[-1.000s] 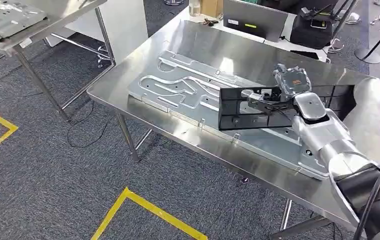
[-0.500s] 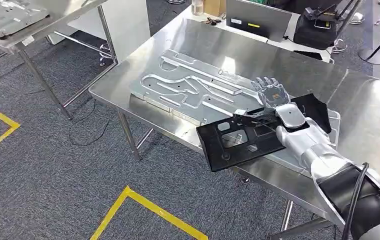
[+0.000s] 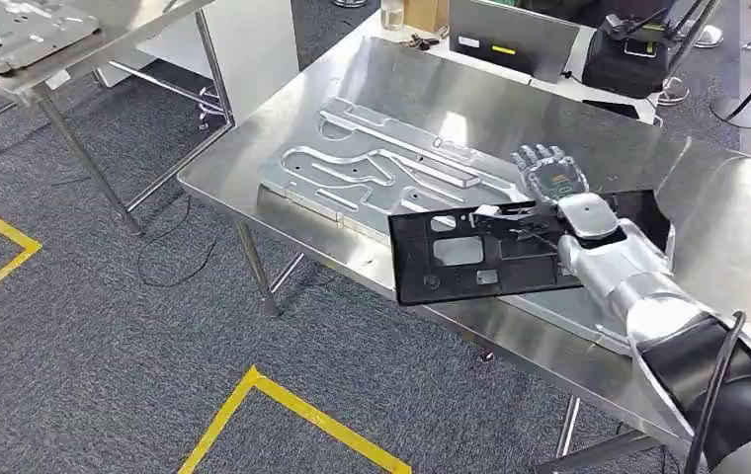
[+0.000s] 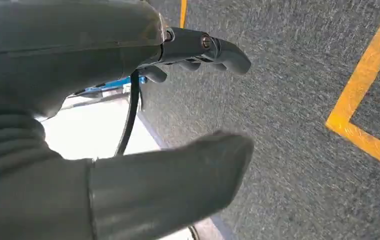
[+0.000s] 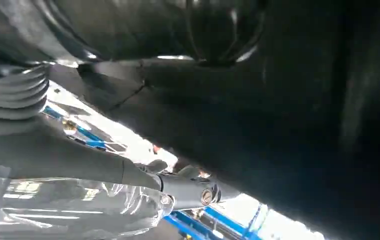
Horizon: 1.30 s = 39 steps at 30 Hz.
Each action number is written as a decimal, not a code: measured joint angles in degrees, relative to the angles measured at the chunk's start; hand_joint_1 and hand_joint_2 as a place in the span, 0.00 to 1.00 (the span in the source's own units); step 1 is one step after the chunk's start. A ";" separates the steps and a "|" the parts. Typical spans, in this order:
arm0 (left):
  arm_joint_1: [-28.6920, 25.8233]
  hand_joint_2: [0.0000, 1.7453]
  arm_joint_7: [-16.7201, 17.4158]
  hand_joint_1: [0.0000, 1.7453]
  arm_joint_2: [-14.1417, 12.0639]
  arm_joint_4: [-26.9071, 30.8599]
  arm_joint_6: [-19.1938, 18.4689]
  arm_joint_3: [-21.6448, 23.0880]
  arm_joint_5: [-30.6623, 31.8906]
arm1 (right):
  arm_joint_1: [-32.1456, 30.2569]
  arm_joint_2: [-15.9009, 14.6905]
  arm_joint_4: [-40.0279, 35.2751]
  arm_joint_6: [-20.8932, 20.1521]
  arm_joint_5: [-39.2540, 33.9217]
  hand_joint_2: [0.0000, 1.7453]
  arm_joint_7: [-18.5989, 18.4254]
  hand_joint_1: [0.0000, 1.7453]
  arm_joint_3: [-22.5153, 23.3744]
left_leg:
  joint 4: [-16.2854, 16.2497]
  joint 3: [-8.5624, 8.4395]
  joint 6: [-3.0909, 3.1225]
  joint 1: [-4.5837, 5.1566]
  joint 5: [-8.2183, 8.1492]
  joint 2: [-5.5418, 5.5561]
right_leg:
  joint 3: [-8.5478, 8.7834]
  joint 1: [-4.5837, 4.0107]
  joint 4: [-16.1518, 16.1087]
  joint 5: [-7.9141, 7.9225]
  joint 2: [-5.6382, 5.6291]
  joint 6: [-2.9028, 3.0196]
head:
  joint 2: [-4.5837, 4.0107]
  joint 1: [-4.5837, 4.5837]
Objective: Take the parts from the cabinet and place them on the table.
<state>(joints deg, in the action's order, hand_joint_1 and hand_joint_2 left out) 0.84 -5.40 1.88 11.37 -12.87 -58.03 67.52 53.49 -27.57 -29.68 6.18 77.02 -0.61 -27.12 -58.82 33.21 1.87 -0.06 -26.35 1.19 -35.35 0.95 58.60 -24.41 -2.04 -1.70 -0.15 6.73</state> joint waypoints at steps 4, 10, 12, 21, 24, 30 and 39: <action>-0.70 0.00 -0.24 0.00 0.00 0.00 0.22 -0.83 -0.59 | 4.02 -5.88 -0.04 -6.08 -1.09 0.00 6.19 0.00 0.00 | 0.00 0.25 0.03 0.10 0.00 0.05 | -0.14 0.15 0.01 0.00 0.03 -0.01 | 0.00 0.02; -0.90 0.00 -0.17 0.00 0.00 0.00 0.63 -2.45 -1.29 | 14.18 -13.95 -2.65 -16.61 -4.88 0.00 9.70 0.00 -1.44 | 0.00 0.54 0.14 0.44 0.05 -0.07 | -0.65 0.47 0.14 0.05 -0.07 -0.08 | 0.00 0.02; -0.97 0.00 -0.13 0.00 0.04 0.00 0.81 -2.97 -1.57 | 17.81 -16.11 -4.18 -18.05 -6.01 0.00 8.23 0.00 -2.47 | 0.00 0.54 0.14 0.43 0.05 -0.07 | -0.68 0.46 0.14 0.04 -0.07 -0.08 | 0.00 0.00; -0.94 0.00 -0.44 0.00 0.50 0.00 0.79 -4.41 -1.18 | 26.90 -22.38 -4.87 -26.81 -13.34 0.00 6.55 0.00 -8.24 | 0.01 0.43 0.18 0.38 -0.06 -0.19 | -0.63 0.39 0.13 0.02 -0.26 -0.10 | 0.00 0.00; -0.89 0.00 -0.77 0.00 0.55 0.00 0.72 -4.44 -0.81 | 26.49 -23.25 -4.20 -24.63 -15.56 0.00 6.05 0.00 -10.01 | 0.01 0.38 0.20 0.38 -0.05 -0.27 | -0.59 0.38 0.13 0.03 -0.31 -0.12 | 0.00 0.00; -0.83 0.00 -1.27 0.00 0.55 0.00 0.66 -4.48 -0.31 | 24.25 -23.62 -3.39 -21.25 -18.07 0.00 6.01 0.00 -11.25 | 0.01 0.32 0.19 0.38 -0.05 -0.28 | -0.54 0.38 0.13 0.03 -0.32 -0.12 | 0.00 0.02; -0.59 0.00 -1.18 0.00 0.63 0.00 1.51 -5.49 0.04 | 18.62 -22.90 -8.67 -9.77 -29.75 0.00 5.84 0.00 -9.64 | 0.02 0.34 0.19 0.35 -0.05 -0.29 | -0.54 0.36 0.15 0.03 -0.33 -0.12 | 0.00 0.00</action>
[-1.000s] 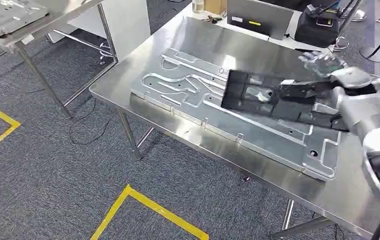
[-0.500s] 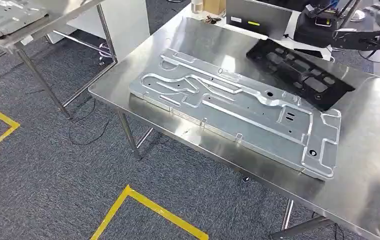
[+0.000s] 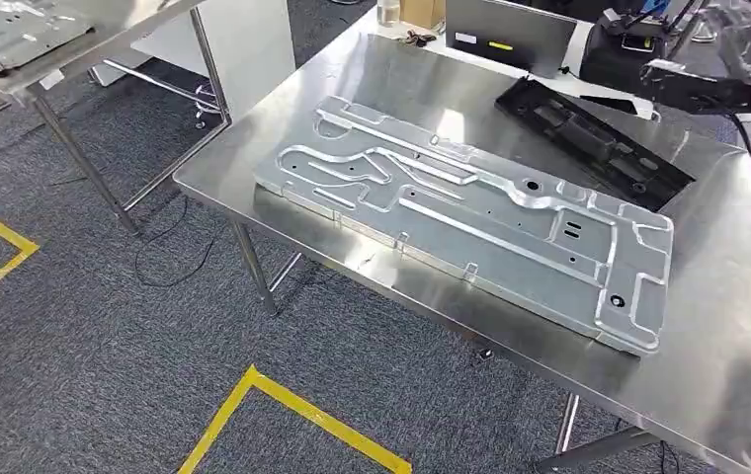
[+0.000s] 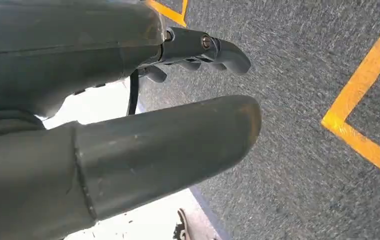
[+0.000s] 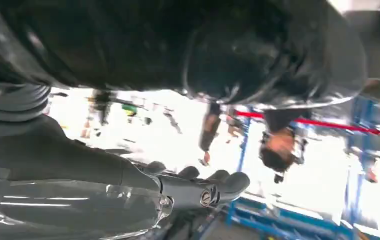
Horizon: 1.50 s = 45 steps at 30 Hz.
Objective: Take the parts from the cabinet and place them on the table.
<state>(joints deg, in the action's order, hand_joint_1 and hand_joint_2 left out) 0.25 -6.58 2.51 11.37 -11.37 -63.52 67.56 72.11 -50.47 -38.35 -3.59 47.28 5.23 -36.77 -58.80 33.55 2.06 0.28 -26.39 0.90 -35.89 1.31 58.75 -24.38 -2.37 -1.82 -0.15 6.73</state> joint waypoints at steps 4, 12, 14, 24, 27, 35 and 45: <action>-0.02 0.00 0.02 0.00 0.04 0.00 0.00 -0.15 0.02 | -1.45 0.20 -2.00 0.07 -0.04 0.00 -0.20 0.00 0.70 | 0.00 0.06 0.04 0.00 0.03 0.09 | 0.00 0.00 0.00 0.00 0.09 0.00 | 0.00 0.00; 0.04 0.00 1.11 0.00 0.09 0.00 0.70 -0.31 1.05 | -7.90 0.63 -11.28 6.05 -3.06 0.00 0.53 0.00 4.52 | 0.00 0.07 0.03 0.00 0.02 0.03 | 0.02 0.01 0.00 0.00 -0.01 0.00 | 0.00 0.00; 0.19 0.00 1.14 0.00 0.11 0.00 1.09 -0.35 1.31 | -11.28 1.12 -17.02 6.49 -3.15 0.00 -0.79 0.00 5.97 | 0.00 0.05 0.03 -0.01 0.02 -0.01 | 0.01 0.00 0.00 0.00 0.01 0.00 | 0.00 0.00; 0.94 0.00 1.09 0.00 0.76 0.00 1.33 -0.39 3.19 | -23.55 11.84 -45.79 6.17 1.15 0.00 -0.86 0.00 8.42 | 0.03 0.08 -0.07 -0.21 0.09 0.07 | 0.02 -0.17 0.04 -0.02 0.06 0.04 | 0.00 0.00; 1.12 0.00 1.55 0.00 0.87 0.00 1.33 -0.39 3.65 | -25.10 16.31 -48.93 6.75 1.68 0.00 -0.88 0.00 6.89 | 0.03 0.05 -0.11 -0.23 0.11 0.04 | 0.01 -0.17 0.06 -0.02 0.03 0.05 | 0.00 0.02; 1.43 0.00 2.25 0.00 1.01 0.00 1.33 -0.39 4.17 | -26.87 24.19 -52.31 6.52 -0.87 0.00 -0.53 0.00 3.55 | 0.03 0.06 -0.13 -0.22 0.10 0.06 | 0.01 -0.17 0.05 -0.03 0.02 0.07 | 0.00 0.02; 1.63 0.00 1.59 0.00 1.05 0.00 1.33 -0.39 4.66 | -28.01 28.33 -53.34 6.28 -5.05 1.00 1.24 0.00 -0.89 | 2.24 -1.31 0.77 -0.79 1.27 -0.11 | 0.84 -0.11 -0.80 0.07 0.75 -0.47 | 0.00 0.02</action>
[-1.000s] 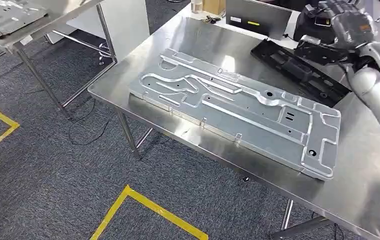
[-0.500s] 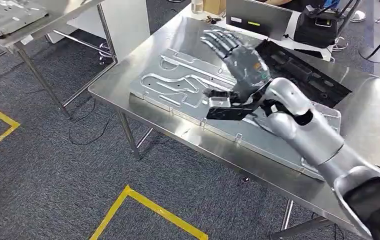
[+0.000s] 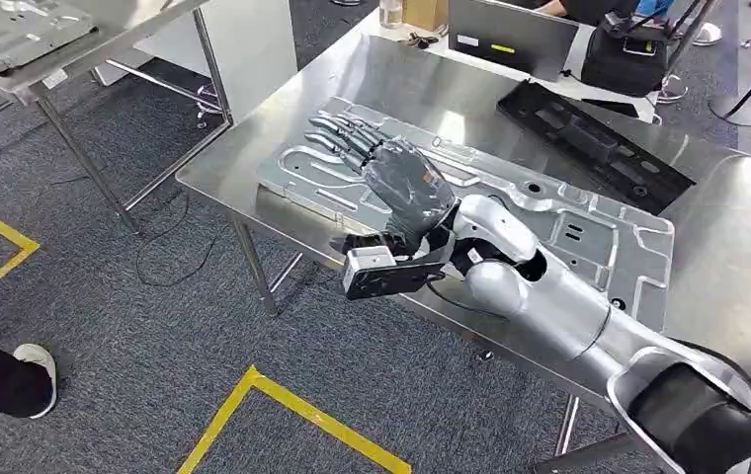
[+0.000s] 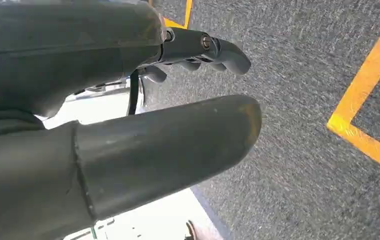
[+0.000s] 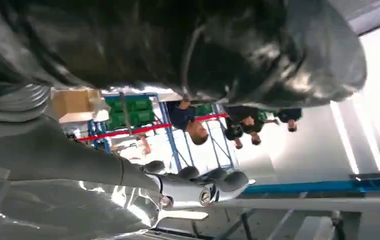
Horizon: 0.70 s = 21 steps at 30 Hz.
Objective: Take the parts from the cabinet and place them on the table.
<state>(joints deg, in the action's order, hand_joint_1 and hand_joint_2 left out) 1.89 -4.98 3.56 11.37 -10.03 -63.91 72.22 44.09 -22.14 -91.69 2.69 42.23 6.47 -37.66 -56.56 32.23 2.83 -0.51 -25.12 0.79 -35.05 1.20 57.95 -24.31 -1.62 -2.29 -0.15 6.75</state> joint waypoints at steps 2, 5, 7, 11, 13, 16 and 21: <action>-0.05 0.00 -0.13 0.00 0.00 0.00 -0.02 0.00 0.06 | -0.19 0.02 -0.07 0.50 -0.02 1.00 0.20 0.00 -0.30 | 0.64 -0.24 0.33 -0.11 0.39 0.03 | -2.69 0.02 5.98 -4.21 0.97 -0.28 | 0.00 0.06; -0.17 0.00 0.09 0.00 0.00 0.00 -0.18 0.00 0.31 | -1.88 0.09 -0.04 0.85 0.37 1.00 0.22 0.00 -0.68 | 0.29 0.04 0.20 -0.14 0.28 0.44 | -7.55 0.36 16.34 -7.82 1.19 -0.78 | 0.00 0.00; -0.23 0.00 0.31 0.00 0.00 0.00 -0.24 0.00 0.33 | -2.34 0.26 -0.04 0.98 0.63 1.00 0.22 0.00 -1.07 | -0.27 0.17 -0.32 -0.31 -0.07 1.03 | -5.11 0.70 11.70 -4.40 1.24 -0.98 | 0.00 0.02; 0.10 0.00 0.39 0.00 -0.31 0.00 -0.24 0.00 0.35 | -2.54 0.42 -0.09 1.13 1.01 1.00 0.24 0.00 -1.29 | -2.05 1.11 -2.13 -0.49 -1.01 2.38 | 0.39 0.69 1.39 -1.71 -1.32 0.08 | 0.00 -0.07; -0.03 0.00 0.39 0.00 -0.26 0.00 -0.24 0.00 0.37 | -2.77 0.46 -0.04 1.20 1.33 1.00 0.20 0.00 -1.44 | -1.54 1.40 -2.87 -0.71 -0.69 2.92 | 0.26 0.16 1.75 -1.85 -0.45 1.06 | 0.00 -0.04; -0.10 0.00 0.39 0.00 -0.22 -0.02 -0.31 0.00 0.46 | -2.71 0.90 -0.07 1.27 1.97 1.00 0.30 0.00 -1.53 | -3.98 2.22 -3.57 -0.84 -2.41 1.24 | 0.60 0.42 1.08 -1.47 0.93 2.66 | 0.00 -0.02; 0.07 0.00 0.35 0.00 -0.28 -0.02 -0.28 0.00 0.70 | -3.66 1.05 -0.04 1.44 2.56 1.00 0.61 0.00 -1.88 | -19.50 9.87 -3.79 -0.83 -8.44 -0.15 | 0.61 -0.38 1.12 -1.72 3.90 3.31 | 0.00 -0.02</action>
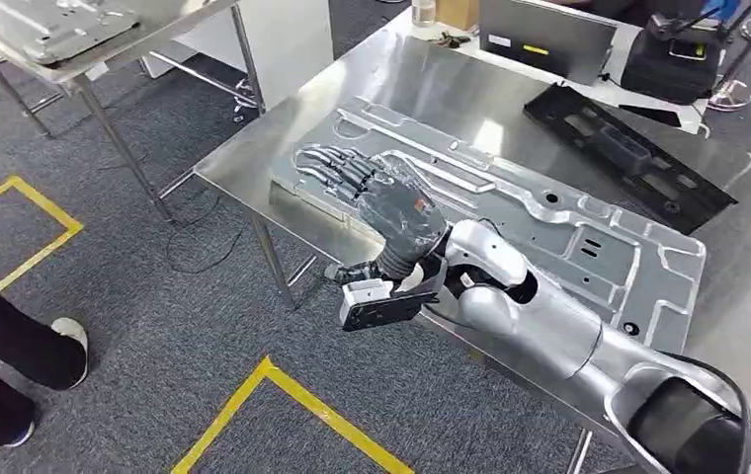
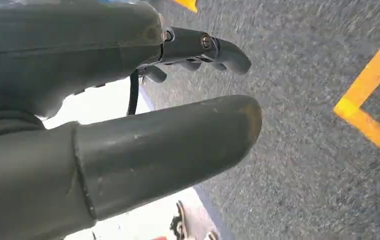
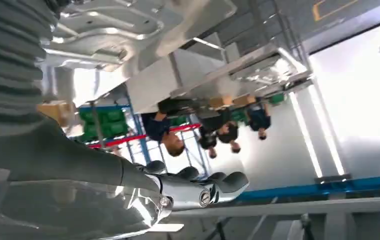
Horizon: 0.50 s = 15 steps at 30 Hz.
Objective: Take the parts from the cabinet and place them on the table.
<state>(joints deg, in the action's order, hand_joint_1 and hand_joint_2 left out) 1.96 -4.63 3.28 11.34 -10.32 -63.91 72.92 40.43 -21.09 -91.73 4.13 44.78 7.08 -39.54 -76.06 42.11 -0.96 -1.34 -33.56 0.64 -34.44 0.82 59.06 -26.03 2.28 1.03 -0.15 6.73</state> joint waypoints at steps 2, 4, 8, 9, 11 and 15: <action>-0.17 0.00 0.00 0.00 0.00 0.00 0.02 0.00 0.09 | -0.11 0.02 0.00 0.07 0.13 1.00 0.02 0.00 -0.17 | 8.48 -4.24 0.59 0.11 4.78 -0.83 | 0.19 -0.17 0.02 -0.11 1.09 -0.07 | 0.00 0.00; -0.04 0.00 0.00 0.00 -0.02 0.00 0.11 0.00 0.11 | -0.11 0.02 0.00 0.13 0.31 1.00 0.02 0.00 -0.24 | 17.02 -8.46 1.43 0.80 6.99 -5.04 | 0.47 -0.47 0.06 -0.34 2.05 -0.41 | 0.00 0.00; -0.07 0.00 -0.13 0.00 -0.04 0.00 0.13 0.00 0.11 | -0.11 0.11 0.00 0.20 0.50 1.00 0.00 0.00 -0.31 | 17.39 -7.94 2.37 1.29 7.52 -2.67 | 0.82 -0.71 -0.19 -0.35 3.99 -1.67 | 0.00 0.00; -0.07 0.00 -0.13 0.00 0.00 0.00 0.13 0.00 0.11 | -0.14 0.22 -0.02 0.28 0.59 1.00 0.00 0.00 -0.31 | 18.22 -8.61 2.97 0.79 8.04 -2.11 | 0.72 -0.53 0.06 -0.82 3.98 -2.15 | 0.00 0.02; 0.00 0.00 -0.09 0.00 0.00 0.00 0.13 0.00 0.11 | -0.29 0.22 0.00 0.50 0.64 1.00 0.00 0.00 -0.31 | 18.43 -8.58 3.48 0.86 8.43 -1.16 | -0.78 0.03 4.09 -3.98 -0.62 -2.47 | 0.00 0.02; 0.02 0.00 0.11 0.00 0.00 0.00 0.13 0.00 0.09 | -1.86 0.15 0.17 0.55 0.74 1.00 0.00 0.00 -0.37 | 18.23 -8.27 3.67 1.02 8.55 1.63 | -7.18 -0.05 16.94 -8.27 -2.20 -2.62 | 0.00 0.02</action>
<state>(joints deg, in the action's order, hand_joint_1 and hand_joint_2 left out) 1.98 -4.52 3.28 11.34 -10.19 -63.91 73.00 38.58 -20.94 -91.56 4.68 45.53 7.08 -39.91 -57.83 33.84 2.71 -0.32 -25.01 2.26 -41.62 0.77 76.00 -34.30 0.07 -1.60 -0.15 6.75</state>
